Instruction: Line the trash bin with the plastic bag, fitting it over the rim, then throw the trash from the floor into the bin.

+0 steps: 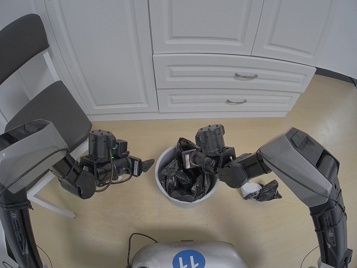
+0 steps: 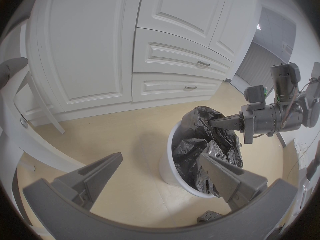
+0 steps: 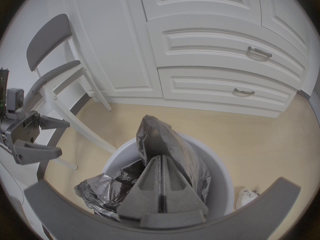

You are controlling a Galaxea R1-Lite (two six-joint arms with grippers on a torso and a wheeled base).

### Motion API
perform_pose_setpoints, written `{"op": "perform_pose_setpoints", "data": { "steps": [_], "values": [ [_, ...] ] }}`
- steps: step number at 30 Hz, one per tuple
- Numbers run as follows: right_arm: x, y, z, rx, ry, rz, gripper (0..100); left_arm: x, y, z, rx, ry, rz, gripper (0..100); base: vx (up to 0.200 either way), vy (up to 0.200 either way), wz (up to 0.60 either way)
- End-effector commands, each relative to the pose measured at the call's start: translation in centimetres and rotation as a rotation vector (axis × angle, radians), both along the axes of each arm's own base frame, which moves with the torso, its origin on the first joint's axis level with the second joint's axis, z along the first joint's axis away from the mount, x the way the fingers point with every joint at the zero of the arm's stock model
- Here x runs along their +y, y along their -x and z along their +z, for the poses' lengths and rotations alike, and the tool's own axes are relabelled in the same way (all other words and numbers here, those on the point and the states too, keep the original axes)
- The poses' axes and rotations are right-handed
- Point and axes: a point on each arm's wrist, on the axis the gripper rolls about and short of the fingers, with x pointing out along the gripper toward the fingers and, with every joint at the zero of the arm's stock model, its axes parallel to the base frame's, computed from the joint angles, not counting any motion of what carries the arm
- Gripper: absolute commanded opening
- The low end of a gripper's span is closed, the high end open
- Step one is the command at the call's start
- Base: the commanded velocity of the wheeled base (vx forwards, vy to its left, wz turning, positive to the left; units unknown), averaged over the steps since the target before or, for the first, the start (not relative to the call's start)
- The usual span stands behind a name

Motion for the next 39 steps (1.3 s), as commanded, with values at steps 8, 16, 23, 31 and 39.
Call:
{"op": "perform_pose_setpoints", "data": {
  "steps": [8, 16, 23, 31, 39],
  "values": [
    [-1.6, 0.1, 0.8, 0.034, -0.057, -0.052, 0, -0.4, -0.3, -0.6, 0.008, -0.002, -0.009, 100, 0.0, 0.0, 0.0],
    [0.2, 1.5, 0.2, 0.077, -0.02, -0.005, 0, -0.4, -0.3, -0.6, 0.008, -0.002, -0.009, 100, 0.0, 0.0, 0.0],
    [1.2, 1.7, 2.2, 0.04, -0.037, 0.02, 0, -0.3, -0.2, -0.4, 0.004, -0.001, -0.008, 100, 0.0, 0.0, 0.0],
    [0.3, 3.2, 5.0, 0.037, -0.02, 0.041, 0, -0.2, -0.2, -0.4, 0.004, -0.001, -0.005, 100, 0.0, 0.0, 0.0],
    [-0.9, 2.1, 2.9, 0.021, 0.133, 0.023, 100, -0.2, -0.2, -0.4, 0.003, -0.002, -0.005, 100, 0.0, 0.0, 0.0]
  ]
}}
